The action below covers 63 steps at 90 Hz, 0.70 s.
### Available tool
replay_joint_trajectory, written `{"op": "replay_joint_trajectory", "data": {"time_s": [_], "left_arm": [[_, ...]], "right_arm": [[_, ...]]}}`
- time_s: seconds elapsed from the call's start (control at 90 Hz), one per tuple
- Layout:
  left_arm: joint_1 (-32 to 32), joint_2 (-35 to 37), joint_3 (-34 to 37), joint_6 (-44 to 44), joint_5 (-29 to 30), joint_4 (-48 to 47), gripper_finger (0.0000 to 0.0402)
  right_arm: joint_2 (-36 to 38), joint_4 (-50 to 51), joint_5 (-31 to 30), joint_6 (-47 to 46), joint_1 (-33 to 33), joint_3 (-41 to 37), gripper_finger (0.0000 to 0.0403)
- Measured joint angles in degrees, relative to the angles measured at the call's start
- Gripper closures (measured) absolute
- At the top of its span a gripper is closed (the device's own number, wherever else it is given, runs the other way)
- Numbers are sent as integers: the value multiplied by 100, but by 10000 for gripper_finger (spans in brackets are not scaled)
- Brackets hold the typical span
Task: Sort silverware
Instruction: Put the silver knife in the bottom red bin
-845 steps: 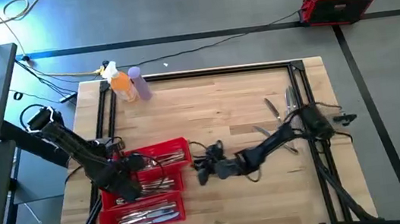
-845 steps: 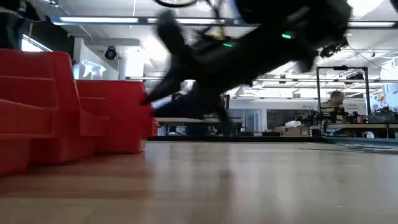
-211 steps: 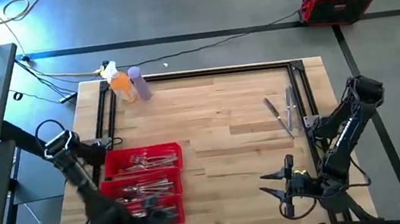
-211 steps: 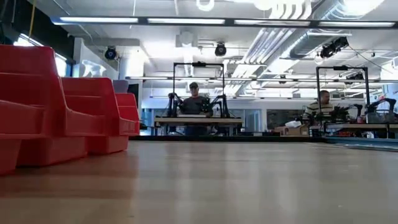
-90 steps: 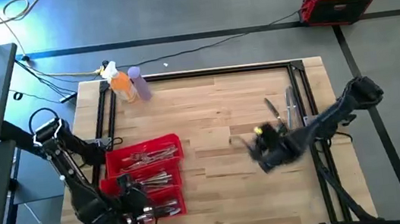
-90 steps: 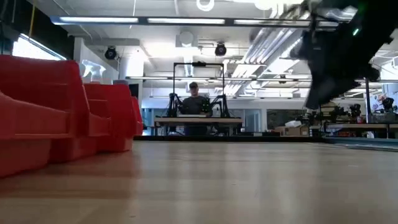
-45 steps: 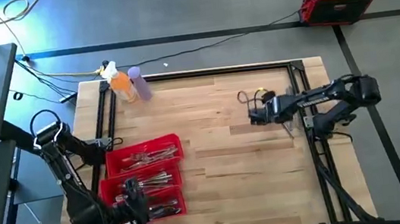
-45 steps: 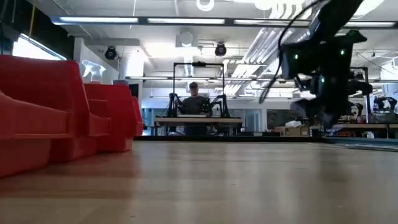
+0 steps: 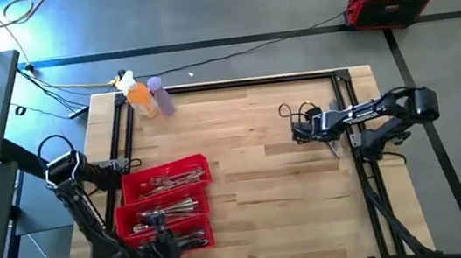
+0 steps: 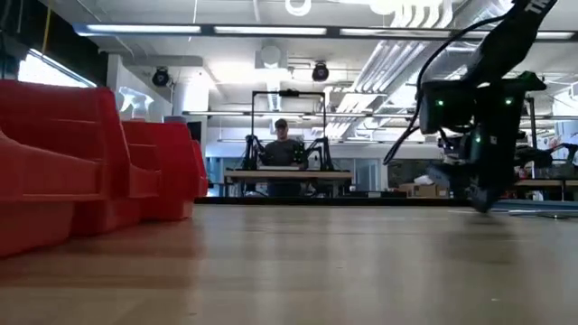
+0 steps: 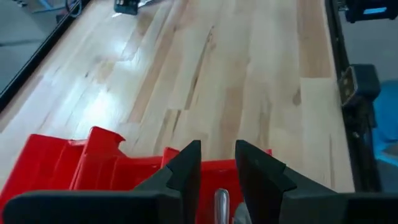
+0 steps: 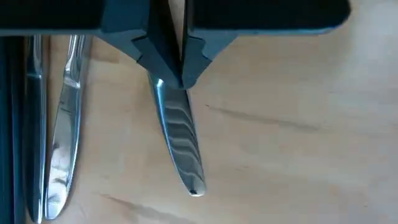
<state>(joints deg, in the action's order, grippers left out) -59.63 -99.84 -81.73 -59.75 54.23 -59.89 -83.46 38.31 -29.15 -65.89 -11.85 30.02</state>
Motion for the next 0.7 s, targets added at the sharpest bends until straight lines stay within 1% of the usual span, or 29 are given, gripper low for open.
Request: {"op": "replay_joint_trajectory", "data": {"time_s": [0.156,0.222,0.367,0.456,0.511,0.622,0.7], "left_arm": [[178,3,0,1,100,47,319],[286,3,0,93,107,154,319],[519,3,0,697,175,703,319],[685,3,0,1274,160,1225,319],[790,5,0,1685,115,1592,319],[1012,5,0,2328,-202,2262,319],[1146,-2,0,2605,-376,2631,319]], "right_arm": [[-15,-158,71,-114,655,16,403],[-15,-364,259,-148,975,97,403],[-17,-825,760,-440,1869,290,403],[-28,-1102,1130,-329,2421,494,403],[-25,-699,877,-408,2670,658,403],[-13,1119,-24,-1342,2696,895,403],[-11,2001,-184,-1919,2529,925,403]]}}
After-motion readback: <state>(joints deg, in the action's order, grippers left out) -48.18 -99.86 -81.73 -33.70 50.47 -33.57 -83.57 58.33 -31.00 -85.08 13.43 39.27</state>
